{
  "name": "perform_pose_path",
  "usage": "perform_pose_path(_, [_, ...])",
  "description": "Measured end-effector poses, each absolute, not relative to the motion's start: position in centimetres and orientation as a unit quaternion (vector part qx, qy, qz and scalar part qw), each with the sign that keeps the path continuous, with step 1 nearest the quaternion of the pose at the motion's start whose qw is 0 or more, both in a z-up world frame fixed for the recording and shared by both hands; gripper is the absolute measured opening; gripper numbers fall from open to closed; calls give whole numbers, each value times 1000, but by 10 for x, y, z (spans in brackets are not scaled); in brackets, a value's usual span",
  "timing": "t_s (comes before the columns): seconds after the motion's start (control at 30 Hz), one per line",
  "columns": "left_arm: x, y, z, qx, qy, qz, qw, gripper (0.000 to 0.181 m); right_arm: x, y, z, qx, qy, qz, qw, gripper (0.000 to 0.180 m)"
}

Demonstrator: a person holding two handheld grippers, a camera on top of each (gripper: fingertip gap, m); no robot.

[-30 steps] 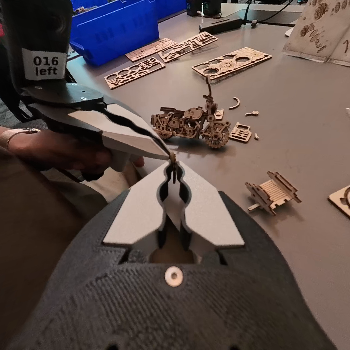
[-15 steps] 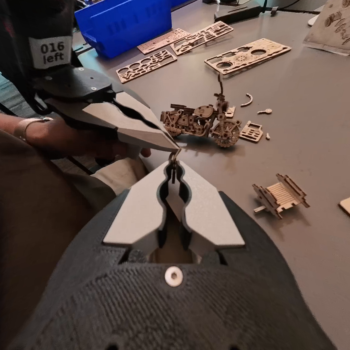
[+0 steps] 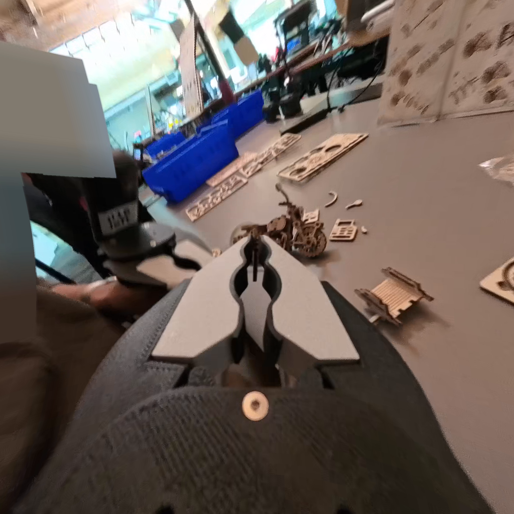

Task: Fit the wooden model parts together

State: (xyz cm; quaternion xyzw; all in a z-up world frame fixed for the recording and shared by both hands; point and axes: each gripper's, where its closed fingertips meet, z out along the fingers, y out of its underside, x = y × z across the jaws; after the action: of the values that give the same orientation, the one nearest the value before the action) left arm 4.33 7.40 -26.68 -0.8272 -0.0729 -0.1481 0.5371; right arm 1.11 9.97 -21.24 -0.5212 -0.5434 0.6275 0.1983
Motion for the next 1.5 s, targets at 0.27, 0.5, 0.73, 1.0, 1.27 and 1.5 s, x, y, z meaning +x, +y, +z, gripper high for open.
perform_pose_path(0.27, [17,75,-253,-791,-130,-129,583,1,12,107,-219,-530,-544,623,188,3])
perform_pose_path(0.5, [22,74,-237,-721,-191,-275,607,15,14,85,-240,-482,-657,527,243,4])
perform_pose_path(0.73, [22,74,-245,-748,-177,-243,591,2,16,71,-247,-449,-700,485,269,5])
perform_pose_path(1.0, [18,72,-252,-783,-145,-191,574,0,17,74,-227,-489,-603,608,167,3])
perform_pose_path(1.27, [28,75,-248,-753,-167,-276,574,1,15,77,-216,-510,-524,674,105,2])
perform_pose_path(1.5, [40,74,-237,-725,-153,-328,586,0,13,81,-216,-533,-468,702,57,3])
